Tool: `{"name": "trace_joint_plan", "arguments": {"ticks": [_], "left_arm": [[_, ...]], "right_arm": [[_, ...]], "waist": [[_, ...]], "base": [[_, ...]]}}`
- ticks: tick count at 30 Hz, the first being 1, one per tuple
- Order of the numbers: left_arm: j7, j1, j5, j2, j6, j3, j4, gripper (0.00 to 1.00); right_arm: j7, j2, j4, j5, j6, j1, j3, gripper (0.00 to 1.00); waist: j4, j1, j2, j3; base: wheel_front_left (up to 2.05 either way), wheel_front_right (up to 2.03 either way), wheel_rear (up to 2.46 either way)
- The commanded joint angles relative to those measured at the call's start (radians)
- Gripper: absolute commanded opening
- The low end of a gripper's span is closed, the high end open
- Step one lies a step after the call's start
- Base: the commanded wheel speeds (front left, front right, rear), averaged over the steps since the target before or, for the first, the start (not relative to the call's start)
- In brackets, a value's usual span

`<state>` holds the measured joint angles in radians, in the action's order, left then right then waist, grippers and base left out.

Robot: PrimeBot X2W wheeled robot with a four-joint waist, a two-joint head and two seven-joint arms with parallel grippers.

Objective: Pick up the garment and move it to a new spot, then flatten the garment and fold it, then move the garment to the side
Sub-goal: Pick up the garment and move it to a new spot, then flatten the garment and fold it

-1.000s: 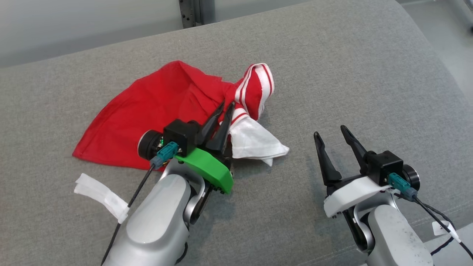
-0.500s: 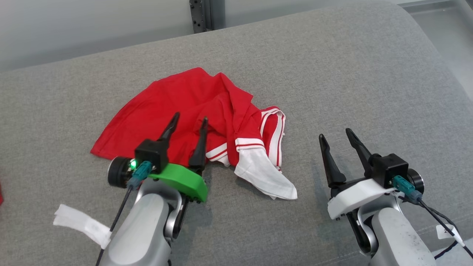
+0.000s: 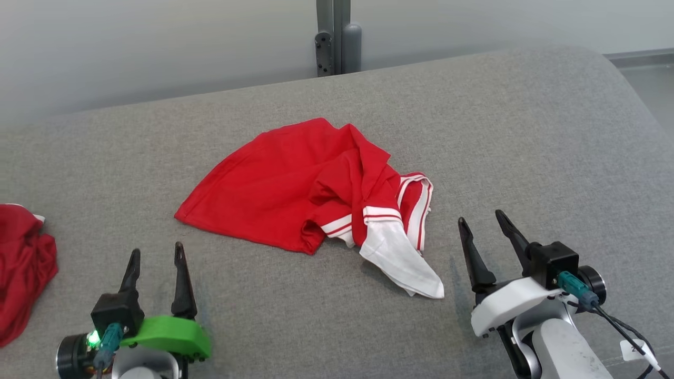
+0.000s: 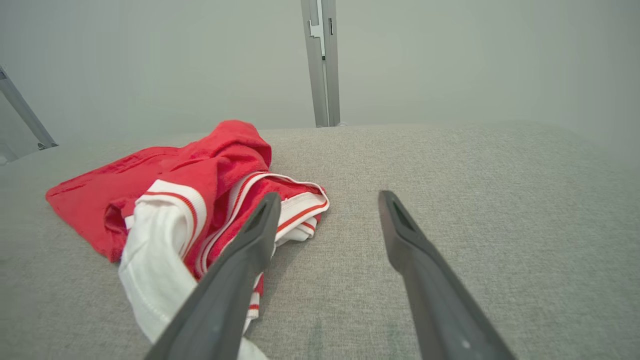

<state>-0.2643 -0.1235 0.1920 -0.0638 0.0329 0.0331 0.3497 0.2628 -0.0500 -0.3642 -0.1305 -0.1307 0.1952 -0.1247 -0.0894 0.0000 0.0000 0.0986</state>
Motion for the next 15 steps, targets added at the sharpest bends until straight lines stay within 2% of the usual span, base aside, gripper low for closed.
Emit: {"name": "trace_joint_plan", "arguments": {"ticks": [1, 8, 15], "left_arm": [[0.000, 0.038, -0.015, 0.003, -0.006, -0.019, -0.011, 1.00], [0.000, 0.133, -0.047, 0.011, -0.021, -0.082, -0.034, 1.00], [0.000, 0.138, -0.028, 0.013, -0.022, -0.062, -0.036, 1.00]], "right_arm": [[0.003, -0.002, -0.005, 0.002, 0.000, -0.019, 0.001, 1.00], [0.003, -0.001, -0.003, -0.002, 0.000, -0.052, 0.014, 1.00], [0.003, -0.002, -0.005, 0.006, 0.000, -0.062, 0.019, 1.00]], "waist": [[0.026, 0.0000, 0.0000, -0.043], [0.036, 0.0000, 0.0000, -0.079], [0.036, 0.0000, 0.0000, -0.086]], "base": [[0.00, 0.00, 0.00], [0.00, 0.00, 0.00], [0.00, 0.00, 0.00]]}}
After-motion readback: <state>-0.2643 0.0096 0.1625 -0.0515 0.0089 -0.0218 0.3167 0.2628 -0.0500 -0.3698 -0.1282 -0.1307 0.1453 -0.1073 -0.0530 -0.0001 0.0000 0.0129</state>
